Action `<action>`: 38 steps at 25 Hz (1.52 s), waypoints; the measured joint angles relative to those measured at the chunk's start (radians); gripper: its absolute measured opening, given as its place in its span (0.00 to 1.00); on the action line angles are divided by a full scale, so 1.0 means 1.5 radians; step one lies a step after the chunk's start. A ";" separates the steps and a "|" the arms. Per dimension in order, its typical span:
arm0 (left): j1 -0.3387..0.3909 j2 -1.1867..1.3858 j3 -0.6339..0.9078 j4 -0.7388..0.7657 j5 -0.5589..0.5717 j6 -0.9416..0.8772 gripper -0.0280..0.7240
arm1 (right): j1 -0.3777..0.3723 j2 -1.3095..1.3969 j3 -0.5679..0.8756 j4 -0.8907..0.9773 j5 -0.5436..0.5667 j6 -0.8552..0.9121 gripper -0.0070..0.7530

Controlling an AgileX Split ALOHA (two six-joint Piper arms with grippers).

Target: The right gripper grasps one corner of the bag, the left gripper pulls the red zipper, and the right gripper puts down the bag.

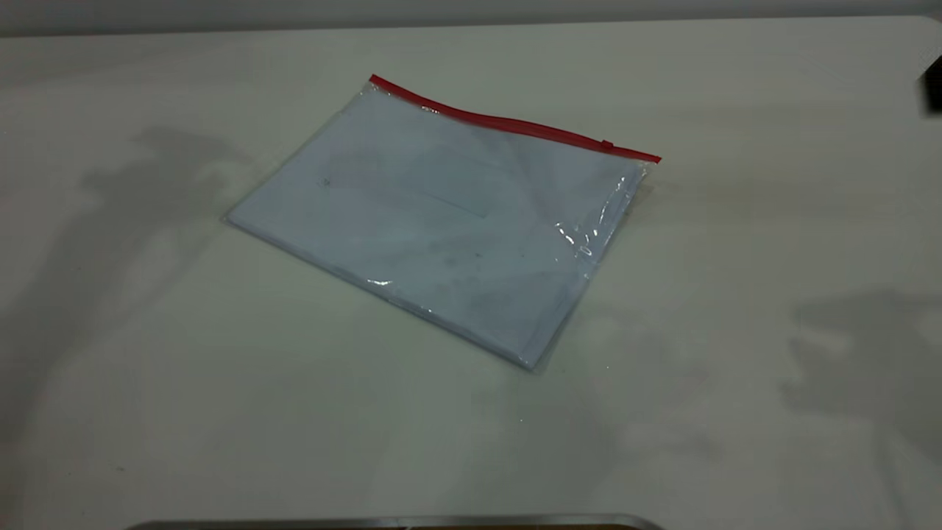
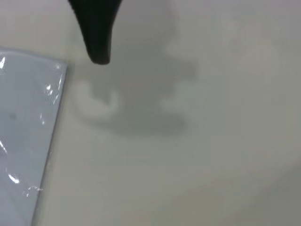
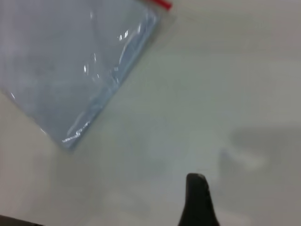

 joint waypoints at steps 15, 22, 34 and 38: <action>-0.099 0.130 -0.158 0.000 0.068 0.123 0.81 | 0.000 0.510 -0.242 0.556 0.085 -0.653 0.79; -0.112 0.130 -0.159 -0.006 0.068 0.125 0.81 | 0.000 0.649 -0.331 0.616 0.175 -0.764 0.79; -0.112 0.130 -0.159 -0.031 0.063 0.123 0.81 | 0.000 0.754 -0.444 0.668 0.224 -0.800 0.79; -0.112 0.130 -0.159 -0.031 0.060 0.124 0.81 | 0.000 0.788 -0.464 0.701 0.276 -0.813 0.79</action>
